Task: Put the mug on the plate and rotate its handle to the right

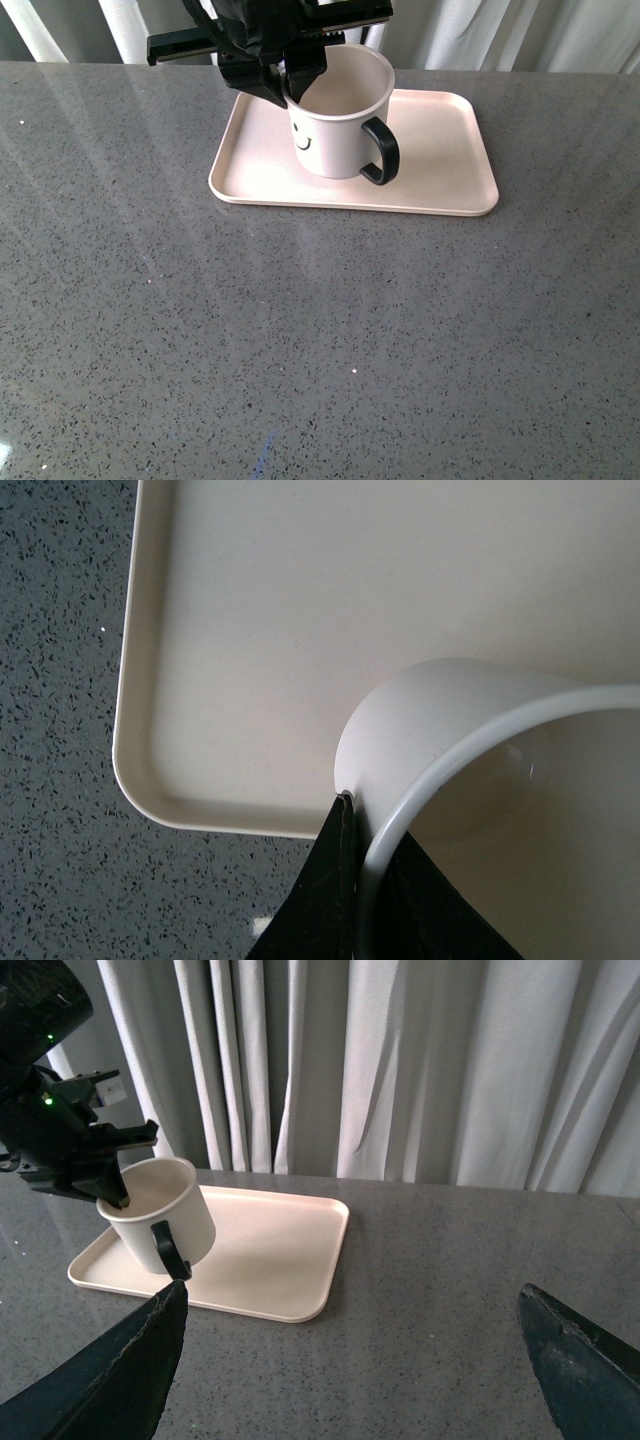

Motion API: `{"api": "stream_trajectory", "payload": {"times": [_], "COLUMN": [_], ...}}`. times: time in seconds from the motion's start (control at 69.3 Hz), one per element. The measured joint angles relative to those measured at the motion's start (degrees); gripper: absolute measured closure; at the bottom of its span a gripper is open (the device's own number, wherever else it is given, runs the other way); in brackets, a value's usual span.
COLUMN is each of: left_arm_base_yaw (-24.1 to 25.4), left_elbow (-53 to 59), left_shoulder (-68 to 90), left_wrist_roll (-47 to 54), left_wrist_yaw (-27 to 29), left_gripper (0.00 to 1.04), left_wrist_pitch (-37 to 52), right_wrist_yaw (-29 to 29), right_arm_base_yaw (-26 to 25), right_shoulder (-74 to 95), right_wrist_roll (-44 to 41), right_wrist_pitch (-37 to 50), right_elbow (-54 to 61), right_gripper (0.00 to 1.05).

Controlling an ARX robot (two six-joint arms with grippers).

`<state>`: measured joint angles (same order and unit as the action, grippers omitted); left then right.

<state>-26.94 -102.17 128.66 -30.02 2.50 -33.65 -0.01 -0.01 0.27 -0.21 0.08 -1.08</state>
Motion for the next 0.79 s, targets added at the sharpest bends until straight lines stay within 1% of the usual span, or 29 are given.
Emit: {"api": "stream_trajectory", "payload": {"times": [0.303, 0.736, 0.751, 0.794], "left_arm_base_yaw": [0.31, -0.04, -0.07, -0.15], "left_elbow": [-10.03, -13.99, -14.08, -14.19], "left_shoulder": [7.76, 11.3, 11.3, 11.37], "left_wrist_roll": [-2.47, -4.42, -4.46, -4.61], "left_wrist_yaw": [-0.68, -0.98, -0.98, -1.09], "left_gripper": [1.03, 1.03, 1.02, 0.94], "left_wrist_pitch": [-5.33, -7.28, -7.3, -7.39], "right_wrist_yaw": [0.0, 0.0, 0.0, 0.0], "right_arm_base_yaw": [0.0, 0.0, 0.0, 0.0], "right_shoulder": [0.0, 0.0, 0.0, 0.0], "right_wrist_roll": [0.0, 0.0, 0.0, 0.0], "right_wrist_pitch": [0.0, 0.0, 0.0, 0.0], "right_elbow": [0.0, 0.0, 0.0, 0.0], "right_gripper": [0.09, 0.09, 0.09, 0.09]}}
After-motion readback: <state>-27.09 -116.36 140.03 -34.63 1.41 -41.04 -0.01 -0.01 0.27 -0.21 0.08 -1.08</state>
